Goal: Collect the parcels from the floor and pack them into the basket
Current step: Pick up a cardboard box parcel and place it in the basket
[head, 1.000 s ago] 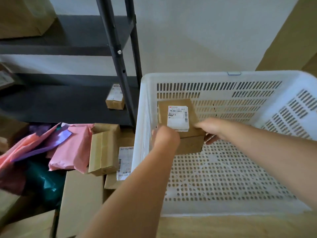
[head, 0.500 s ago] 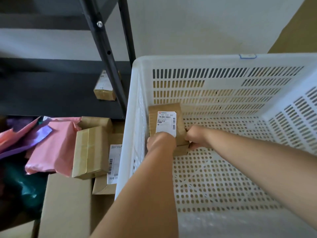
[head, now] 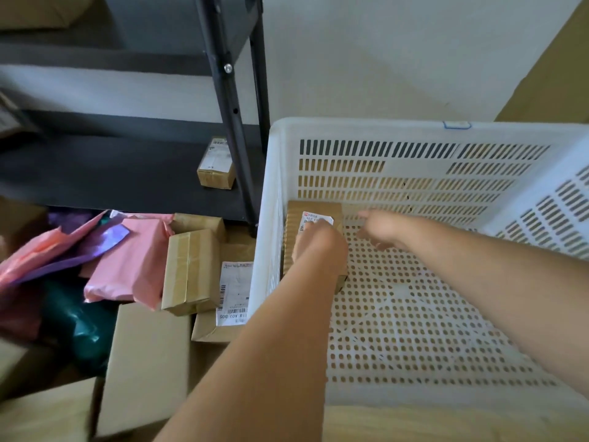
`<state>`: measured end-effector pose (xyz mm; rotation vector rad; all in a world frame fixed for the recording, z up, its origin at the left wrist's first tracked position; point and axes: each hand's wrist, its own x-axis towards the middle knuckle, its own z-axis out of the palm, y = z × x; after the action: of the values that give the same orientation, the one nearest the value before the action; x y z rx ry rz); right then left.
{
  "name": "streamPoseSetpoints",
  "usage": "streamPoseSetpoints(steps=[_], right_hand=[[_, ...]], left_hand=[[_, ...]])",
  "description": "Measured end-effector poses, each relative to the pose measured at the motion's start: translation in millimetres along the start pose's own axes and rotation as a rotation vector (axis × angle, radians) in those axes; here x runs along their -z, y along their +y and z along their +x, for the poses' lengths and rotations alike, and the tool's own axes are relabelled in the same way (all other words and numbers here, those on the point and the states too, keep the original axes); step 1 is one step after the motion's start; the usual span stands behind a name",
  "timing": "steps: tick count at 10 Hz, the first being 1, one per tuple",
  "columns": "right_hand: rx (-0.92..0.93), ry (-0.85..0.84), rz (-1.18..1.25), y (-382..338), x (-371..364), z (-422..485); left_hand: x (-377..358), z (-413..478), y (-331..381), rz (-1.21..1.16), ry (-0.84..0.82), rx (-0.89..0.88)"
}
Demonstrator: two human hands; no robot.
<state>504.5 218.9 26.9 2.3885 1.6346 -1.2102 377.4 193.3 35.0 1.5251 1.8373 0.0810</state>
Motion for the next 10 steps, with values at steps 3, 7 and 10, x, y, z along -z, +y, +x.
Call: streamPoseSetpoints(steps=[3, 7, 10], right_hand=[[0.248, 0.211, 0.126, -72.3, 57.0, -125.7], [0.453, 0.198, 0.37, -140.4, -90.4, -256.5], [0.202, 0.118, 0.41, -169.8, -180.9, -209.6]], left_hand=[[90.2, -122.1, -30.8, -0.145, 0.486, -0.463], [143.6, -169.1, -179.0, 0.024, 0.391, 0.319], [128.6, -125.9, -232.1, -0.293, 0.283, 0.282]])
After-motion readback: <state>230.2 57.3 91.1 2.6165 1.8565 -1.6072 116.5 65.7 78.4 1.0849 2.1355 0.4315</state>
